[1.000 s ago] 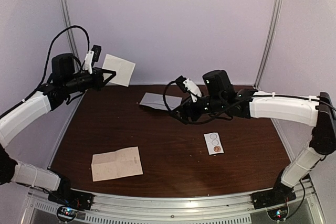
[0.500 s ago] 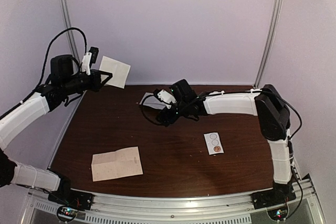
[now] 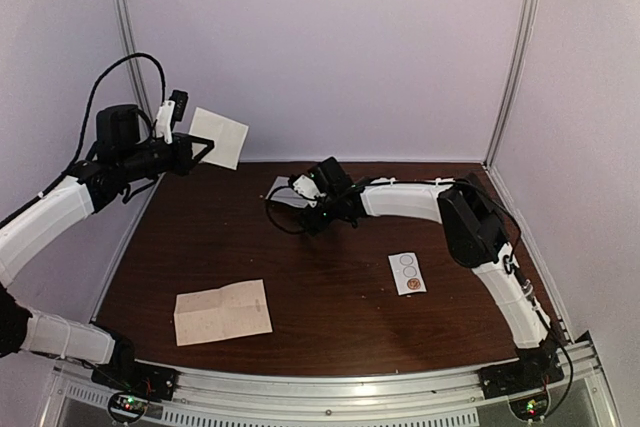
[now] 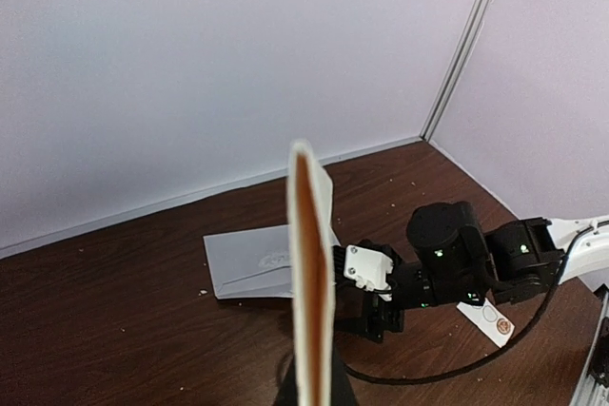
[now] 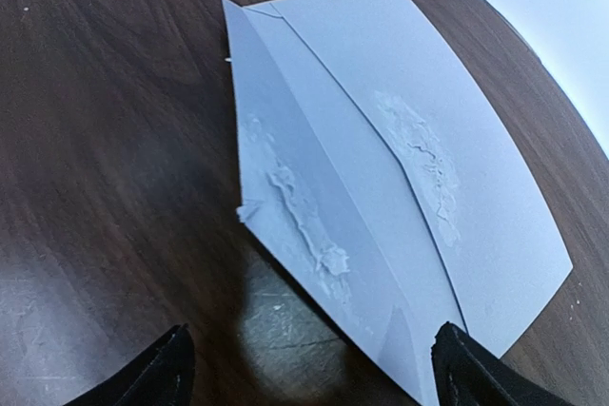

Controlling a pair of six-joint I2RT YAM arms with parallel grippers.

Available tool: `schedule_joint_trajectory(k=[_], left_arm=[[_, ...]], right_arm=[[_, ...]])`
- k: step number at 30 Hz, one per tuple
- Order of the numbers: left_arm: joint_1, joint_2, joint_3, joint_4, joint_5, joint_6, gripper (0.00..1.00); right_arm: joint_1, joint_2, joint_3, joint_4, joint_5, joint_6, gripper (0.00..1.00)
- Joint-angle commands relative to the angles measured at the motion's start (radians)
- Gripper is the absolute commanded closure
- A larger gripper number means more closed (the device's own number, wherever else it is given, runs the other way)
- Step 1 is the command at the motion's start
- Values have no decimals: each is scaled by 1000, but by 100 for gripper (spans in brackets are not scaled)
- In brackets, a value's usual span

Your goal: Place the letter into the envelope and seal it

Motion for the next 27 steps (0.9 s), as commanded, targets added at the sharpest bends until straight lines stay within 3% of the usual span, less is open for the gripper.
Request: schedule_joint_trajectory(k=[1, 8, 16, 22, 27], left_arm=[[5, -24, -5, 24, 8, -5, 100], [5, -30, -5, 27, 10, -7, 100], [5, -33, -7, 31, 18, -5, 100], [5, -38, -7, 30, 15, 0, 100], [5, -44, -11, 30, 5, 6, 100]], right_arm=[[-9, 45, 68, -41, 84, -24, 13], [-17, 72, 74, 12, 121, -19, 22], [-19, 96, 113, 20, 85, -16, 57], [-20, 60, 105, 23, 67, 5, 100], [-16, -100, -22, 38, 33, 71, 100]])
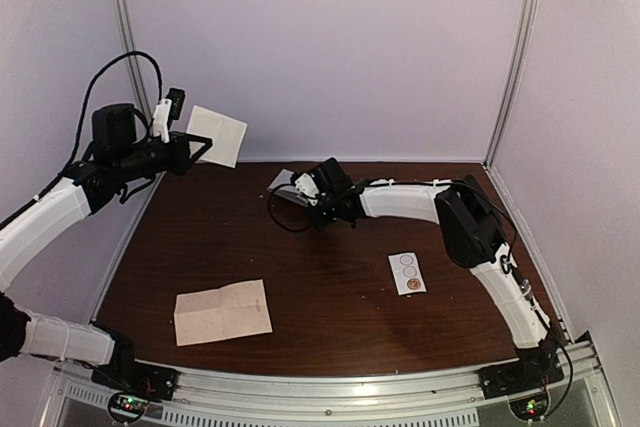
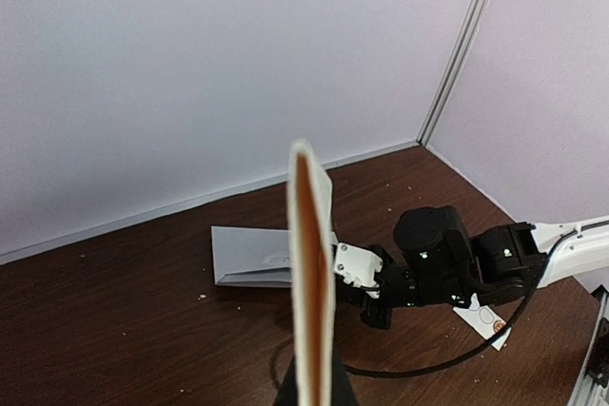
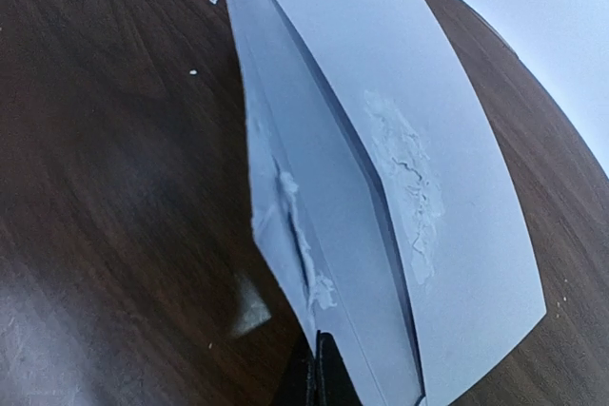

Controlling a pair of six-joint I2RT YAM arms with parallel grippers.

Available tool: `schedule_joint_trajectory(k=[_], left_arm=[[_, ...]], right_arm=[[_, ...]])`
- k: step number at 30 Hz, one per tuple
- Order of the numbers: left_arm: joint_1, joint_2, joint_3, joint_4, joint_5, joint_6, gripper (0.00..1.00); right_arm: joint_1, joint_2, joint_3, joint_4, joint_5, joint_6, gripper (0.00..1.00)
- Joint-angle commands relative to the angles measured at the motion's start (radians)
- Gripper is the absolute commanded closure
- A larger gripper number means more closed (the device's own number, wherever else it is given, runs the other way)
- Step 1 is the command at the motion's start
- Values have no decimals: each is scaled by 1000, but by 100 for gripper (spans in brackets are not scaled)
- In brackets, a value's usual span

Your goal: Place the letter into the envelope and seal it

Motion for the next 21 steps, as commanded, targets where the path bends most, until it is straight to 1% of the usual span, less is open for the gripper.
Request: schedule_joint_trajectory(k=[1, 4, 7, 11, 13, 17, 19, 21], left_arm=[[5, -21, -11, 38, 0, 6, 100], [5, -21, -11, 40, -1, 7, 100], [5, -19, -13, 41, 4, 5, 100], [4, -13, -16, 44, 14, 0, 100], [5, -10, -17, 47, 17, -3, 100], [5, -9, -19, 49, 23, -4, 100], [4, -10, -19, 48, 24, -4, 100], [5, -12, -20, 49, 24, -3, 100]], right_arm=[[2, -189, -85, -18, -28, 87, 100], [13, -277, -104, -145, -30, 170, 100], [37, -350, -134, -288, 15, 305, 100], [75, -435, -219, -442, 90, 492, 100], [93, -483, -284, -474, 95, 588, 100], [151, -544, -402, -480, 130, 744, 100], [191, -551, -410, -483, 148, 805, 100], [230, -546, -417, -443, 127, 854, 100]])
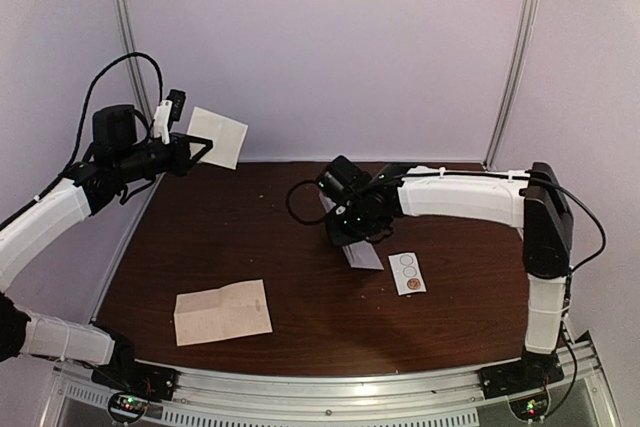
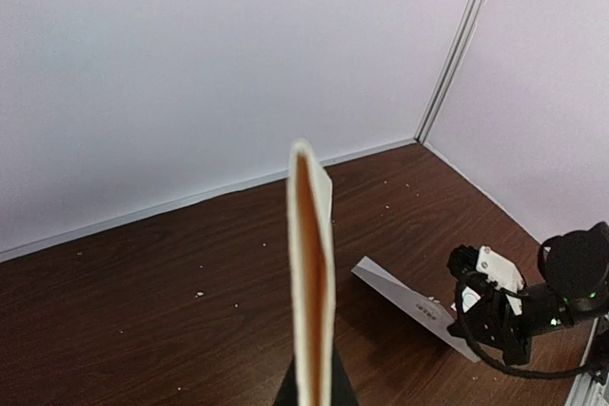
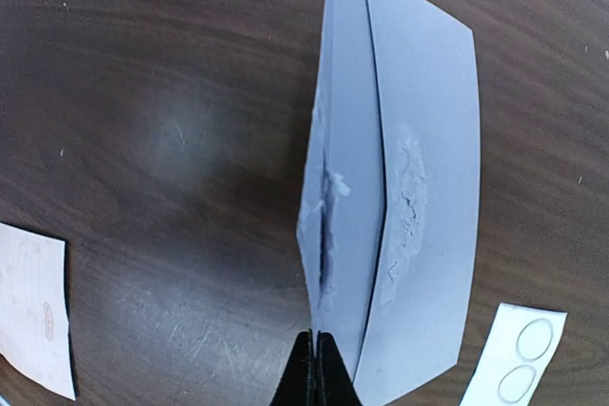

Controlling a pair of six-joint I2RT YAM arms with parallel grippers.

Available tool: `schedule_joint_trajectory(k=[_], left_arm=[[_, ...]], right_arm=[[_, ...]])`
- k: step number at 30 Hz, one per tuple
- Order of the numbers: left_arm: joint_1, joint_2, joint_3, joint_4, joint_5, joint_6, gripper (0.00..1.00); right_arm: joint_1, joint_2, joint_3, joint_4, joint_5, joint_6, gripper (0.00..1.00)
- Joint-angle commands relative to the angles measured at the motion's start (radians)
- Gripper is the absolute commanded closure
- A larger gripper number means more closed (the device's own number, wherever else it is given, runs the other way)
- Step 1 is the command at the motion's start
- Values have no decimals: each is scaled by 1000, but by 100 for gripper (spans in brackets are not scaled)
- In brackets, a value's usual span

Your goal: Place the letter into the envelope and seal it

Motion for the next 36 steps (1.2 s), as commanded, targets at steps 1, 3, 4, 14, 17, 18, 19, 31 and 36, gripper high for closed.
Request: schedule_joint_trajectory(k=[1, 3, 4, 14, 17, 18, 19, 31, 36], left_arm=[[5, -9, -12, 48, 19, -4, 100], [5, -6, -12, 48, 25, -4, 100], [5, -5, -12, 48, 27, -5, 100], [4, -5, -13, 50, 28, -3, 100], [4, -1, -13, 49, 31, -3, 100], [5, 1, -13, 49, 33, -4, 100], [4, 3, -13, 49, 34, -4, 100], [4, 26, -15, 49, 37, -4, 100], [5, 40, -15, 48, 45, -7, 100]], right_arm=[[83, -5, -23, 36, 0, 205, 100], [109, 14, -34, 144, -98, 247, 91], [115, 27, -36, 206, -159, 266, 80], [104, -35, -77, 382, -218, 213, 28], [45, -98, -217, 444, -238, 192, 27], [23, -118, -273, 483, -260, 184, 26], [0, -134, -319, 526, -298, 174, 25], [-142, -118, -493, 610, -459, 155, 34], [-149, -89, -523, 629, -506, 170, 35]])
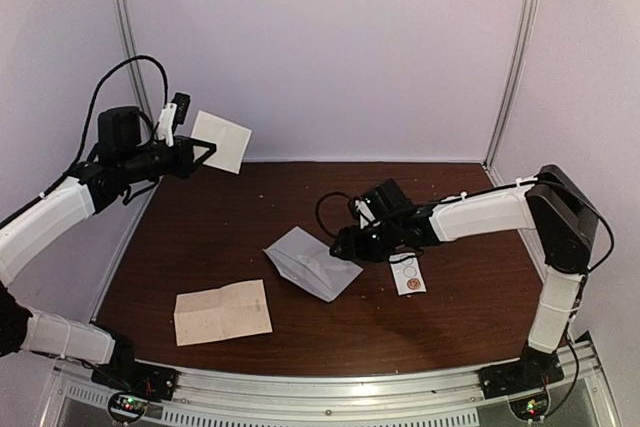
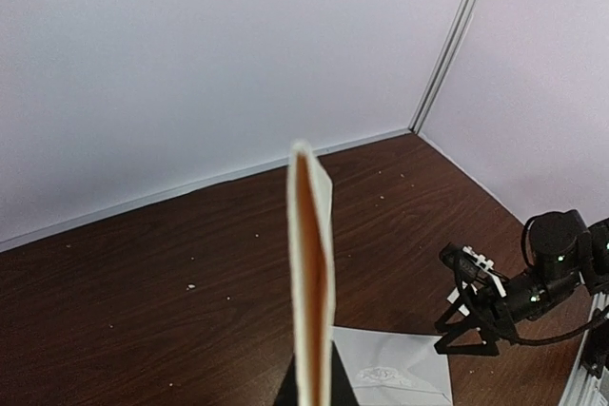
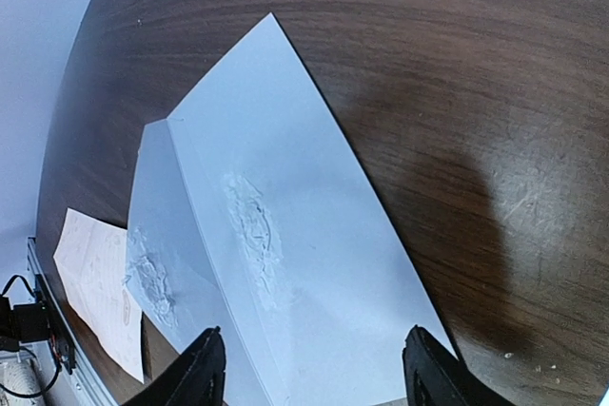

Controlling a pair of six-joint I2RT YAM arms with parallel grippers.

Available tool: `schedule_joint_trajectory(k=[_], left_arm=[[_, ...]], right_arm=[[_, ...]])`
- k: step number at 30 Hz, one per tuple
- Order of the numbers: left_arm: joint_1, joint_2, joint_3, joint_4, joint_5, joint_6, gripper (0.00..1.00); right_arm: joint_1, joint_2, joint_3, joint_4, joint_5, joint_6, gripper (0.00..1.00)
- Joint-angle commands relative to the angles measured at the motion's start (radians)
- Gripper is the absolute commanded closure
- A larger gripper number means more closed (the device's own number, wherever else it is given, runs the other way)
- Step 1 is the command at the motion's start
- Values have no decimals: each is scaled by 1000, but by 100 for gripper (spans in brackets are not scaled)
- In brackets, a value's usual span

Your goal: Place the letter into the envelope and seal it

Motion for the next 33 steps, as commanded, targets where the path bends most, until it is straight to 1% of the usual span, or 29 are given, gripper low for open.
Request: schedule_joint_trajectory(k=[1, 13, 19, 26, 33], left_arm=[[4, 17, -11, 48, 25, -9, 100], [5, 23, -11, 48, 32, -10, 100], [5, 20, -11, 49, 31, -10, 100], [5, 17, -11, 50, 31, -10, 100], [4, 16, -11, 48, 29, -9, 100]], right_arm=[[-7, 42, -32, 49, -69, 12, 36], [-9, 68, -86, 36, -36, 28, 37], [3, 9, -184, 49, -50, 84, 38], [66, -48, -269, 66, -52, 162, 38], [155, -92, -330, 136, -61, 299, 39]])
